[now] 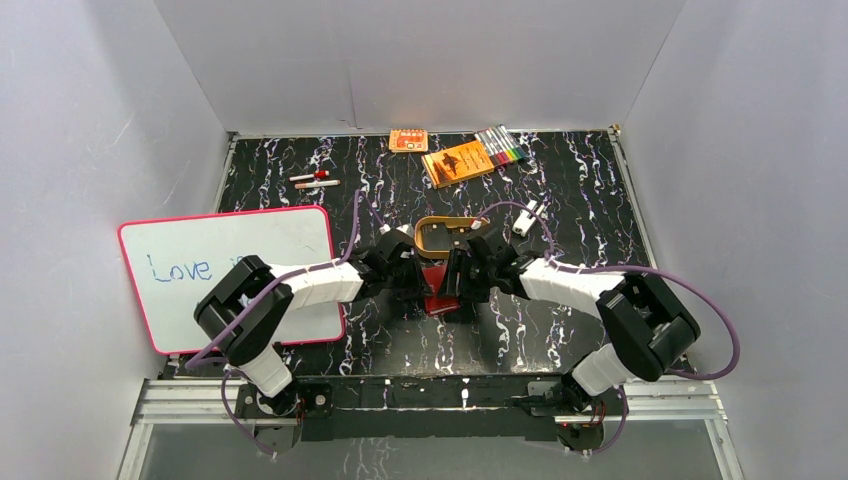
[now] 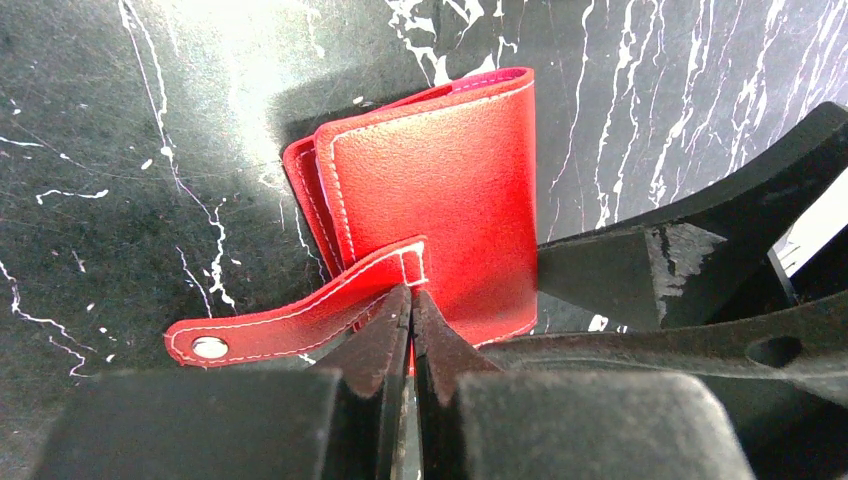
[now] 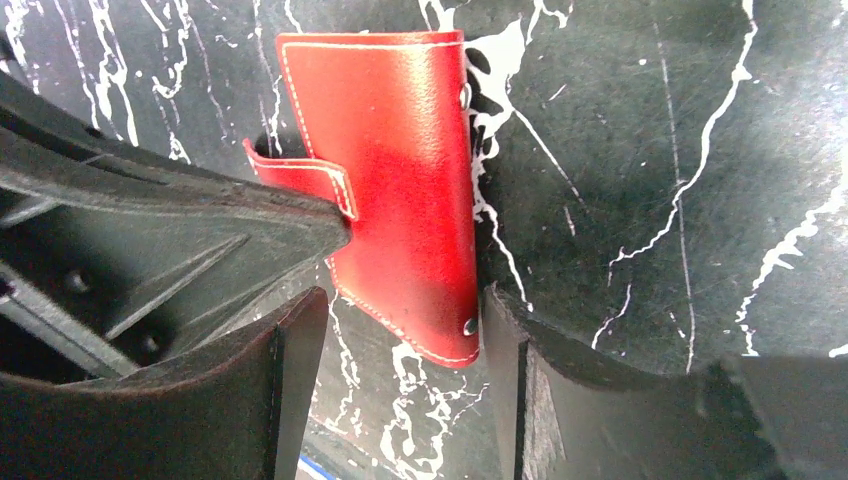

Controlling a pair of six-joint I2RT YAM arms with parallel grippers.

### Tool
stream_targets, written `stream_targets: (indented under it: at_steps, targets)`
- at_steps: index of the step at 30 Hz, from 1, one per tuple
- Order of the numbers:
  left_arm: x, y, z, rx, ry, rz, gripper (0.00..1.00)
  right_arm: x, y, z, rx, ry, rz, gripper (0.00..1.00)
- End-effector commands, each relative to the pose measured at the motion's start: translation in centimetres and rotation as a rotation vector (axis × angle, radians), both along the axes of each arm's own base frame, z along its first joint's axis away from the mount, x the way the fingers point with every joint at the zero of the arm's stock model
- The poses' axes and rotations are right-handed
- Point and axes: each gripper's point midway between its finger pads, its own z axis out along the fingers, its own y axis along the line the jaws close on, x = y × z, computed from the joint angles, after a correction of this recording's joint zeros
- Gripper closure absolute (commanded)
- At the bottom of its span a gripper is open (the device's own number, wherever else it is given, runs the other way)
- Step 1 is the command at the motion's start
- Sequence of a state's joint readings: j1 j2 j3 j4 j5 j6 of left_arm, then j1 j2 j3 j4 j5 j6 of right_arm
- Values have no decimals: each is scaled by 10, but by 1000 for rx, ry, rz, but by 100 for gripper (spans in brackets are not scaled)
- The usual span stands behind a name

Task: Put the credit cards into the card holder
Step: Pick up the card holder from the center of the board.

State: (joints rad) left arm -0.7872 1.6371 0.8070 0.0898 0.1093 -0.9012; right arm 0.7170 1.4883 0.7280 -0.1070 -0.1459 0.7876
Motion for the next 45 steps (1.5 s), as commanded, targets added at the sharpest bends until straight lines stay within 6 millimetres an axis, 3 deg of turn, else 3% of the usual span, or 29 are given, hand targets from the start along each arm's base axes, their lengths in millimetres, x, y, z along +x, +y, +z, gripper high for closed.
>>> stream_targets:
  at_steps: [1,16,25,35,39,42,45]
  targets:
    - [-12,30,-25,116,43,36,100,4,13,21,126,-27,13,34]
    - [-20,45,-36,153,57,61,100,-6,15,5,249,30,20,36]
    - [-22,44,-36,144,59,56,100,1,23,-3,277,17,25,43]
    - [-24,44,-40,145,70,50,100,5,33,1,318,-9,65,67]
    - [-23,44,-39,147,68,51,100,6,37,9,342,-34,94,86]
    - [-18,44,-23,142,40,63,100,6,35,21,328,-82,122,100]
    - [-7,45,18,103,-45,99,92,5,30,42,292,-157,152,100]
